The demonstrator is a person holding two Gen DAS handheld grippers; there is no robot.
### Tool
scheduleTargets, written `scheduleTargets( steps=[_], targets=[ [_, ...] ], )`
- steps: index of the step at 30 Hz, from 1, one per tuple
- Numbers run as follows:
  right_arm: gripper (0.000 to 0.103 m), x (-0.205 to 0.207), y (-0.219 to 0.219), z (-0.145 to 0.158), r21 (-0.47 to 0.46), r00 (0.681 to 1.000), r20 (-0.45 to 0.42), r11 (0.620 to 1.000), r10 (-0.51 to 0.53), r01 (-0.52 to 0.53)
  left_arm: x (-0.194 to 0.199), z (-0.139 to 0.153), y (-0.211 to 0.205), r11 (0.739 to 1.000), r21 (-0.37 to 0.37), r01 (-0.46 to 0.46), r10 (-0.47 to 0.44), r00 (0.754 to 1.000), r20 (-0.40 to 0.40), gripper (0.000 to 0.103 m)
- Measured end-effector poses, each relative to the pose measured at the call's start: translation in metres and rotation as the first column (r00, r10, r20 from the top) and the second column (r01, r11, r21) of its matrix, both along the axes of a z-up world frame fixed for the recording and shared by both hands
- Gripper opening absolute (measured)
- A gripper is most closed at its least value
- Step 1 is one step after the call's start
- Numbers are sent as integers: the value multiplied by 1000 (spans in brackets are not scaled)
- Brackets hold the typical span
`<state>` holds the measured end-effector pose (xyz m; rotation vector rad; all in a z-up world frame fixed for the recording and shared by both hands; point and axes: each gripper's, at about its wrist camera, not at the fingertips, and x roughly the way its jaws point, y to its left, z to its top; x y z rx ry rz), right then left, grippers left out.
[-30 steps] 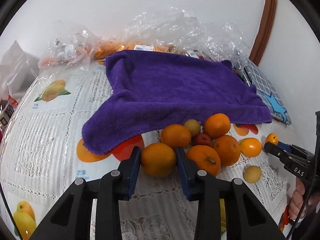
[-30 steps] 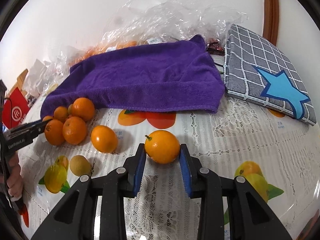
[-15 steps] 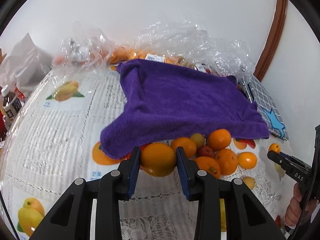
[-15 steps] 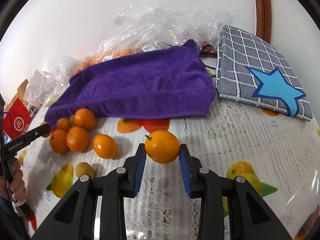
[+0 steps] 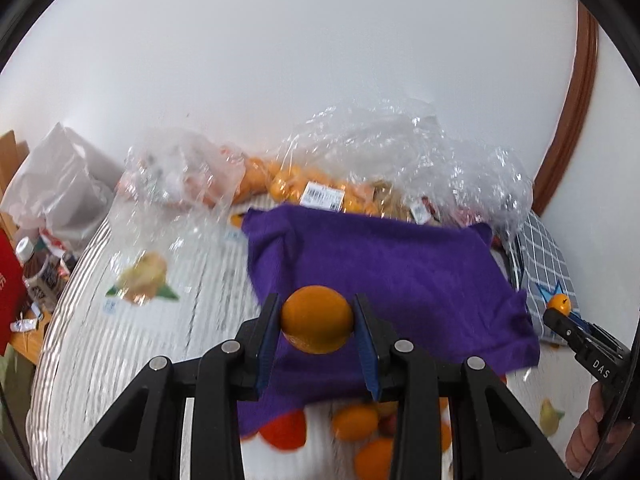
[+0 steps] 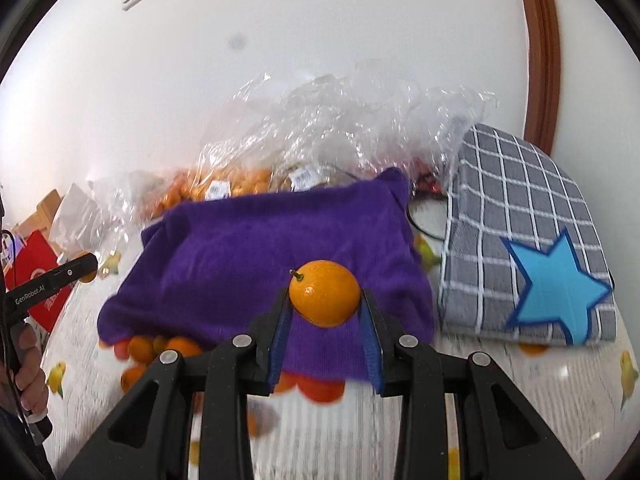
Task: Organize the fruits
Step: 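Carry both held oranges up onto the purple towel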
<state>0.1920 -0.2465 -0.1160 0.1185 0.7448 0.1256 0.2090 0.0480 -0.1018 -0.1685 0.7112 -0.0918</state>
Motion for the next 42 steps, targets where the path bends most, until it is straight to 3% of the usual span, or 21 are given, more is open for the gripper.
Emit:
scheduleTargets(
  steps=[6, 11, 18, 21, 42],
  targets=[
    [33, 40, 7, 7, 1, 1000, 28, 1000, 8, -8, 29, -2, -20, 1000, 8, 21, -21, 1000, 18, 34],
    [33, 62, 13, -7, 0, 1000, 3, 1000, 23, -23, 44, -26, -30, 999, 1, 54, -54, 999, -7, 34],
    [33, 74, 15, -46, 40, 995, -82, 997, 65, -62, 50, -58, -33, 998, 0, 68, -68, 996, -66, 34],
    [33, 74, 16, -55, 8, 994, -94, 998, 55, -54, 51, -63, -34, 997, 7, 73, -72, 995, -76, 34],
    [33, 74, 20, -75, -15, 987, -149, 998, 58, -61, 61, -79, -33, 998, 45, 47, -39, 987, -158, 34]
  ],
)
